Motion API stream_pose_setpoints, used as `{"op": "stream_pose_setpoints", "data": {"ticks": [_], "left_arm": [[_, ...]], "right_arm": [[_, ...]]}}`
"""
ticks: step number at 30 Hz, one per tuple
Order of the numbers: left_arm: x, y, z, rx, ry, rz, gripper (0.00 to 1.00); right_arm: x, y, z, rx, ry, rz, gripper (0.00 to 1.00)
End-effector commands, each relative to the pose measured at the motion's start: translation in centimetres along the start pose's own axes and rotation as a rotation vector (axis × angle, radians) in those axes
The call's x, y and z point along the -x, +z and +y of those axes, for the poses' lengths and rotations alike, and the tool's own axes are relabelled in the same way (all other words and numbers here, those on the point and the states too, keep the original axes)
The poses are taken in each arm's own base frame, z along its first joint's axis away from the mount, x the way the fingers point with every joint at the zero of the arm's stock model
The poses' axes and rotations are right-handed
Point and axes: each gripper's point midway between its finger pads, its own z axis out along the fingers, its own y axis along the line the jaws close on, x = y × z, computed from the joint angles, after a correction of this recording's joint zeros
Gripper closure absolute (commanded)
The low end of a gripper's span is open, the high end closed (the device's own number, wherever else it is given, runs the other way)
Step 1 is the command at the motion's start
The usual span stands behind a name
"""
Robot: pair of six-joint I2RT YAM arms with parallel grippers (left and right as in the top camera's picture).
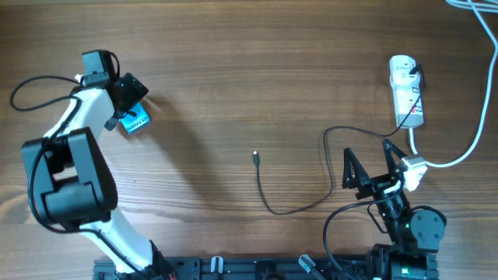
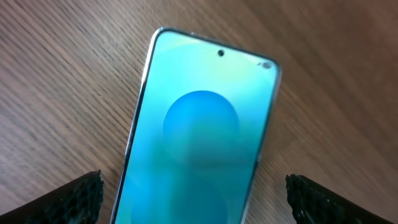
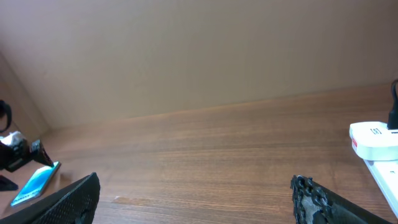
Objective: Plug charger to phone and switch on socket
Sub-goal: 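Move the left gripper over the Galaxy S25 phone and lower, then close the left gripper on the phone's long edges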
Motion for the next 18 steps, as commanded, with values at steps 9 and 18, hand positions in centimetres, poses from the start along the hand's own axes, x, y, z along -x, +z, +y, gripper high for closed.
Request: {"op": "stream_pose_setpoints", "data": {"ticks": [9, 18], "left_arm": [[-0.8, 2.2, 0.6, 0.035, 0.046, 0.035, 0.01], [-1.9, 2.5, 1.2, 0.117, 0.105, 0.042, 0.02]], "right_arm": [[0.3, -0.1, 0.0, -0.002, 0.007, -0.014, 0.0], [0.3, -0.1, 0.0, -0.002, 0.007, -0.014, 0.0]]}}
